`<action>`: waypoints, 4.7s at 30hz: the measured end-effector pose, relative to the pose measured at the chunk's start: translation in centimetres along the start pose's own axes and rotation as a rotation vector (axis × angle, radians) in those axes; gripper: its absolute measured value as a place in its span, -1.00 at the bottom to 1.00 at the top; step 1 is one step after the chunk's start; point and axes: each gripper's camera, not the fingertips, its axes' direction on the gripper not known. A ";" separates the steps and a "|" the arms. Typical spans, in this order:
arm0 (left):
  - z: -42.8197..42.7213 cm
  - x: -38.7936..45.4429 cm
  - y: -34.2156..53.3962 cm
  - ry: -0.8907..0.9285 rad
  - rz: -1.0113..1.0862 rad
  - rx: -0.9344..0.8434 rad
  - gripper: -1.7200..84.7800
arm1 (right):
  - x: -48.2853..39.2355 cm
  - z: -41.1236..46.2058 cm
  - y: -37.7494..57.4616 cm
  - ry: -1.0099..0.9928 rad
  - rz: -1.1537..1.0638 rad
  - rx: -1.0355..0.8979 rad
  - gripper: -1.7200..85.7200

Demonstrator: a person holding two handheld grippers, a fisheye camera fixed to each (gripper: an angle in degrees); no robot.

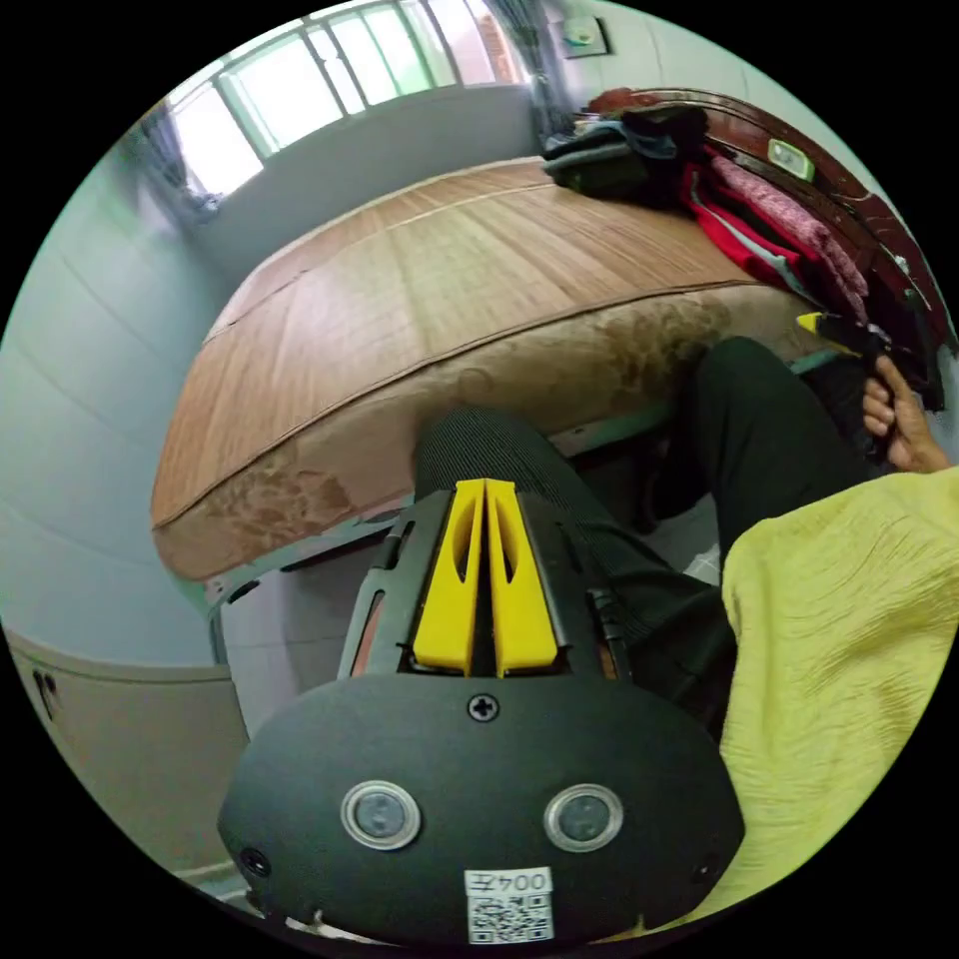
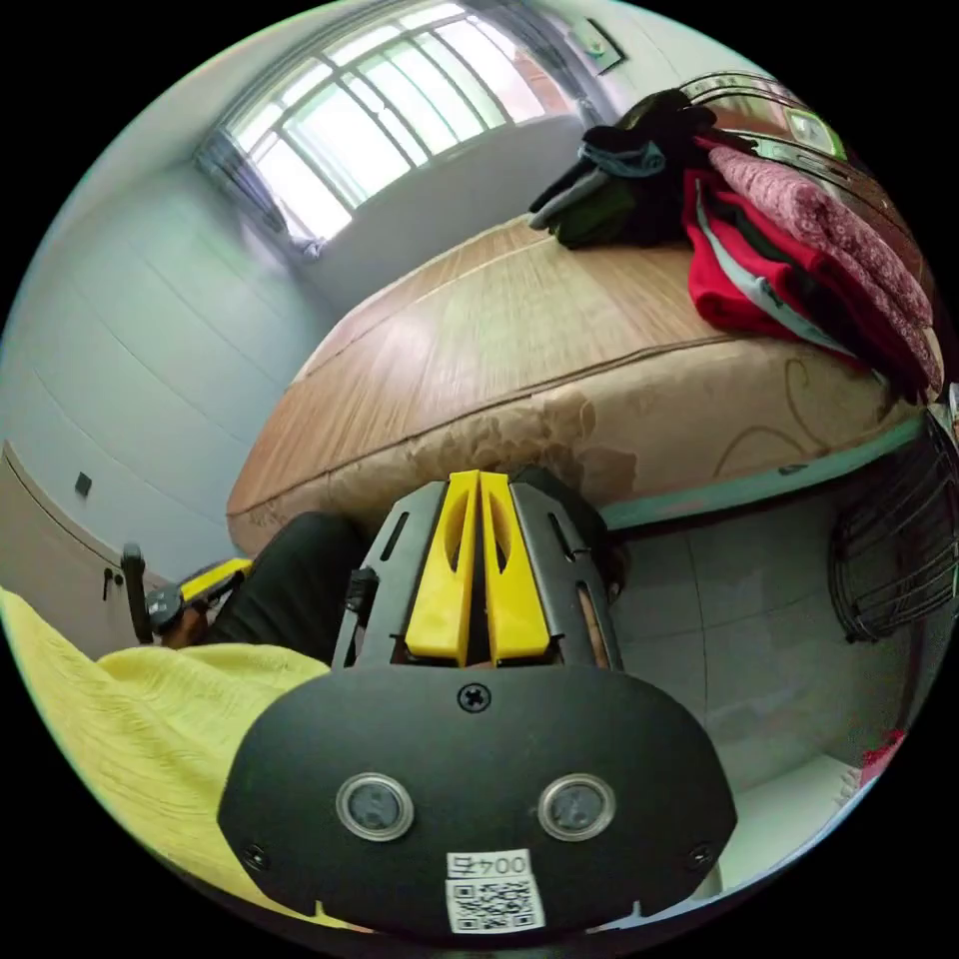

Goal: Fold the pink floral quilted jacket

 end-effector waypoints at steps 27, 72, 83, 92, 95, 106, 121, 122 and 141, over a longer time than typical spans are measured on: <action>-1.2 0.0 8.4 0.337 -0.168 0.018 -0.73 | 41.5 -21.7 -11.2 -0.343 0.981 0.713 -0.61; 14.1 -7.6 9.9 0.718 -0.282 0.106 -0.67 | -19.5 17.8 -16.8 -0.143 -0.249 -0.306 -0.79; 16.4 -7.6 1.6 0.826 -0.157 0.046 -0.66 | -8.5 9.7 -8.0 0.014 0.011 -0.124 -0.77; 19.3 -4.0 -3.9 0.748 -0.238 0.006 -0.59 | -8.1 10.6 -5.5 -0.027 -0.004 -0.165 -0.78; 21.6 -4.2 -5.9 0.724 -0.314 -0.021 -0.56 | -5.6 9.0 -6.7 -0.027 0.041 -0.122 -0.75; 27.1 -2.2 -12.6 0.716 -0.357 -0.142 -0.61 | 13.0 6.3 -6.3 -0.144 0.695 0.022 -0.63; 17.0 -10.1 -17.9 0.704 -0.199 0.063 -0.88 | 0.3 -3.9 -15.6 -0.348 0.302 0.014 -0.88; 15.6 -11.6 -18.0 0.671 -0.165 0.069 -0.88 | -0.8 -5.6 -15.2 -0.311 0.251 0.016 -0.88; 30.3 -17.9 3.3 1.052 -0.527 -0.028 -0.61 | 15.3 -6.5 -3.6 -0.263 0.432 -0.214 -0.69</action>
